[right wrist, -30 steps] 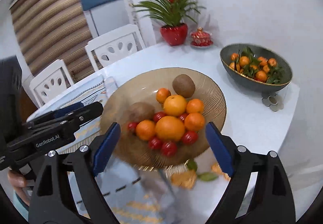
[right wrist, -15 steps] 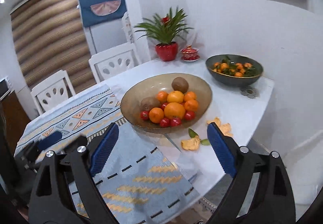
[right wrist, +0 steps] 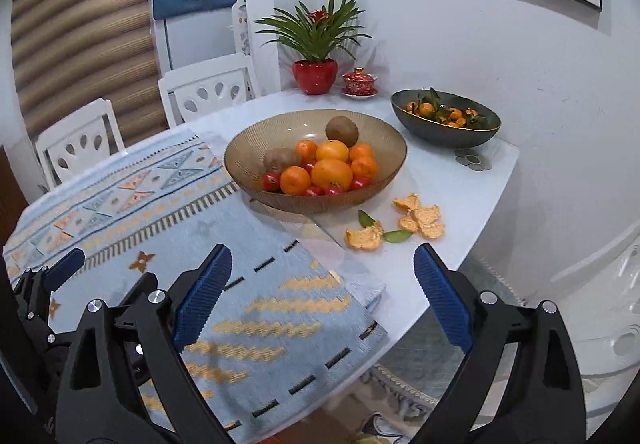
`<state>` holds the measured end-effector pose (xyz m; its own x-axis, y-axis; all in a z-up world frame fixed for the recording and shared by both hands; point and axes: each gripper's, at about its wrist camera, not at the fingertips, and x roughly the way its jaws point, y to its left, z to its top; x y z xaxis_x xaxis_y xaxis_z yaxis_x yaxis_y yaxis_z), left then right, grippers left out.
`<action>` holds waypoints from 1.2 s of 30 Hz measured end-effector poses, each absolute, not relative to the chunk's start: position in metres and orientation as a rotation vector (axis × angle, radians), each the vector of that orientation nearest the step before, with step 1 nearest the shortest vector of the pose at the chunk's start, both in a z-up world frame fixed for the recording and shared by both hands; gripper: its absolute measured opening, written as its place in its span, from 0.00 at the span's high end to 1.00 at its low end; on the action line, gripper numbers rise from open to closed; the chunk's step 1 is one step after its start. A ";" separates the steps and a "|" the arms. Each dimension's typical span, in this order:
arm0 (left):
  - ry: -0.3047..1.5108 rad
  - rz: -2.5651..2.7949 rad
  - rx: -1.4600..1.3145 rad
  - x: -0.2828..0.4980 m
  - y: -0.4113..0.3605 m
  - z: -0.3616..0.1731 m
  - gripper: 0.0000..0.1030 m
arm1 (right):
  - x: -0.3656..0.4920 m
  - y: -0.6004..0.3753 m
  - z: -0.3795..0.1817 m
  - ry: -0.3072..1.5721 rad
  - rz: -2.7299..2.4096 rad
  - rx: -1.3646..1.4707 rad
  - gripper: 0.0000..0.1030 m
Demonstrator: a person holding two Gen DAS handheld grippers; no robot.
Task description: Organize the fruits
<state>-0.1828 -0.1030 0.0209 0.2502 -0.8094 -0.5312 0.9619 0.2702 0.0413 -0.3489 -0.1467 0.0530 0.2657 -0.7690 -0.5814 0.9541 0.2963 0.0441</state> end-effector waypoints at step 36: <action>0.542 -1.223 0.402 -0.173 -0.113 -0.007 0.05 | -0.340 -0.169 0.004 0.600 -1.211 0.510 0.03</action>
